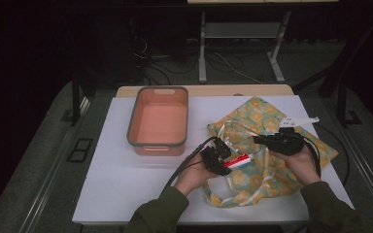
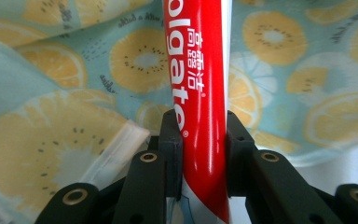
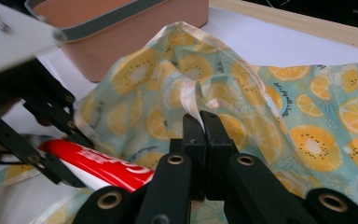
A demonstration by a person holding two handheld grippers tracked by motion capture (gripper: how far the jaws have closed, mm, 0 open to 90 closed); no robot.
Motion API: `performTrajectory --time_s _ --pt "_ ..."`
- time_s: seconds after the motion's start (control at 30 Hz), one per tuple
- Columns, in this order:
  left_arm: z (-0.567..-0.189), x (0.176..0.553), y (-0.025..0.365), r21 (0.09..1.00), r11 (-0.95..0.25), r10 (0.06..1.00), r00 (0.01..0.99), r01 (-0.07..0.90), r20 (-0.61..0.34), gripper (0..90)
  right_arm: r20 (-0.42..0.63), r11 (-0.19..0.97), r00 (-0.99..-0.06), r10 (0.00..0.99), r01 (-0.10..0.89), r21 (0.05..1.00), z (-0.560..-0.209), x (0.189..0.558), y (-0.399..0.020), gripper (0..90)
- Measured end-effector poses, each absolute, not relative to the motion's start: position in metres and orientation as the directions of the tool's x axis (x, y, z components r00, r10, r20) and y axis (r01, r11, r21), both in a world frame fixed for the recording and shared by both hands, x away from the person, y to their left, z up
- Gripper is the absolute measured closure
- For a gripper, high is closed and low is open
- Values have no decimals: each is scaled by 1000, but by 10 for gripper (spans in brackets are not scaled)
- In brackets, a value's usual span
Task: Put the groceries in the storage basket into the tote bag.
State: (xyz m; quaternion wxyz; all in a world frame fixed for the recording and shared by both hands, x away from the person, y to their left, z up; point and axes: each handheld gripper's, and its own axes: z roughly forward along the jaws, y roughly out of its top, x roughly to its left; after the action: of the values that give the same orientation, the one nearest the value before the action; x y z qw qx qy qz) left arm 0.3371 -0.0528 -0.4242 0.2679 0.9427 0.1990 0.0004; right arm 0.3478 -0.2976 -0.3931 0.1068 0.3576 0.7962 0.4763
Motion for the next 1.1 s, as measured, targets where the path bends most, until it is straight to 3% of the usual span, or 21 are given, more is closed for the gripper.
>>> performTrajectory --time_s 0.13,0.3,0.53,0.9,1.1 --pt "-426 338 -50 530 -760 372 920 377 -122 704 170 291 -721 671 467 835 -393 348 -298 893" --pt "-422 334 -38 567 -727 387 913 388 -127 444 169 293 -722 671 468 834 -393 347 -298 892" --pt "-403 320 -8 669 -639 373 914 378 -161 293 171 295 -721 671 471 831 -394 347 -298 893" --pt "-407 291 53 678 -625 411 902 387 -136 294 167 298 -722 671 468 832 -394 347 -297 893" --pt "-424 288 65 661 -653 408 907 371 -106 414 164 302 -722 673 470 829 -395 347 -296 893"
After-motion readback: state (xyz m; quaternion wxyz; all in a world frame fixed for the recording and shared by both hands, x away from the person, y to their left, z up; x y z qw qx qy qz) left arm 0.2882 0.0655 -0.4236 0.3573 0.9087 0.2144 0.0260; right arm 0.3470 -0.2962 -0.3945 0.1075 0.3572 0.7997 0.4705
